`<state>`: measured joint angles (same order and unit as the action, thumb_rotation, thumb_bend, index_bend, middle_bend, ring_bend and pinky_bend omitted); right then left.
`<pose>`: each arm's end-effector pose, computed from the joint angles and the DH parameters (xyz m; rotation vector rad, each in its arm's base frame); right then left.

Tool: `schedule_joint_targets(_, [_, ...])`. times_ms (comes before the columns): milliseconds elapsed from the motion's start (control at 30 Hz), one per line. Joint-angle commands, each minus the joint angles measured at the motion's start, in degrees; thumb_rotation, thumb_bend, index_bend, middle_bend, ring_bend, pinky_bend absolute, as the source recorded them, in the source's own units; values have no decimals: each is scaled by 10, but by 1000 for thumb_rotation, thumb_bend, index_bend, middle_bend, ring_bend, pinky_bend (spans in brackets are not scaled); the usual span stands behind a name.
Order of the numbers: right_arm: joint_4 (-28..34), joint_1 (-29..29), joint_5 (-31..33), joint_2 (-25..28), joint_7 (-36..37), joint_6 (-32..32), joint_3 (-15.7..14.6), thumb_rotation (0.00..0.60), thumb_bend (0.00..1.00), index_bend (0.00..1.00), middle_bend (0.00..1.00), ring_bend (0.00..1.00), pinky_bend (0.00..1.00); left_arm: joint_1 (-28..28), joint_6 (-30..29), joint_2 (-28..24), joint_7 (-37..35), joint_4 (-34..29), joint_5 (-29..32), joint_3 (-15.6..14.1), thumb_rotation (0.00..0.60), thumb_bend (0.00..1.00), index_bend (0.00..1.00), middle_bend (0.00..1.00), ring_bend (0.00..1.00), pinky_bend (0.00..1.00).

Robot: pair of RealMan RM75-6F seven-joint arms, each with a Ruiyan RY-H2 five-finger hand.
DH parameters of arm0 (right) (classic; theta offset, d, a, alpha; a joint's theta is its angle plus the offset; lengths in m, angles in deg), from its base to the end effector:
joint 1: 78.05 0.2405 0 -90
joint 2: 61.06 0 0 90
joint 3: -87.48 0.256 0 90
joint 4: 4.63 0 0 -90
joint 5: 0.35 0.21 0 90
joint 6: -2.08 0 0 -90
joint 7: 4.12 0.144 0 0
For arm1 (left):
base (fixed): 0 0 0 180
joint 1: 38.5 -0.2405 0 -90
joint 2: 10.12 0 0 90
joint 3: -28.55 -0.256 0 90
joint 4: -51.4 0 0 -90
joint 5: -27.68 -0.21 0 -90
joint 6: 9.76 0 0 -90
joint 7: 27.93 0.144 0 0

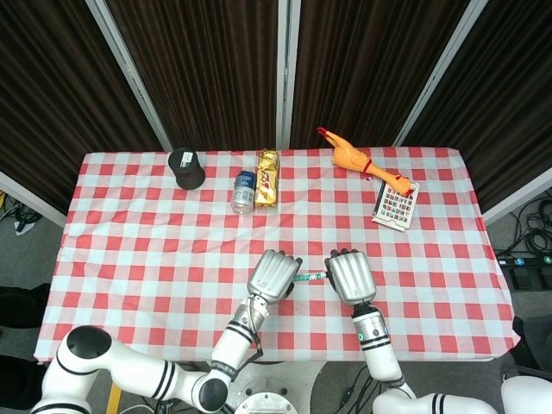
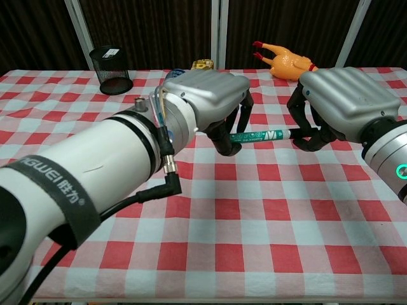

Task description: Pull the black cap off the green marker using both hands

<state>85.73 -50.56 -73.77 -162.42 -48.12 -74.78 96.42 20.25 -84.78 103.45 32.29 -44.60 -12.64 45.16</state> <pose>-0.1391 -0.2646 -0.0324 1.6460 -0.7213 0.9283 0.0227 0.2705 -0.0958 -1.9507 -0.8262 -0.9034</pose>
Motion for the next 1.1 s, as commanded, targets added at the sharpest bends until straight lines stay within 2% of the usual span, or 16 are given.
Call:
schedule_joint_targets(33, [-2, -1, -1, 0, -1, -3, 0, 600, 327, 882, 759, 616, 703, 0, 0, -1, 0, 0, 0, 0, 600, 400, 555, 554, 511, 602])
schedule_joint_targets(633, [-23, -13, 9, 21, 26, -10, 12, 600, 327, 917, 788, 618, 705, -35, -6, -36, -26, 11, -3, -26, 600, 400, 555, 554, 512, 602])
schedule_joint_targets(833, [-76, 3, 33, 5, 45, 22, 29, 600, 327, 917, 788, 617, 705, -51, 1, -47, -55, 25, -18, -36, 600, 401, 555, 554, 511, 602])
schedule_joint_targets(1100, [-179, 48, 74, -47, 68, 92, 55, 600, 327, 912, 782, 615, 705, -62, 9, -56, -76, 33, -43, -43, 600, 400, 555, 554, 512, 602])
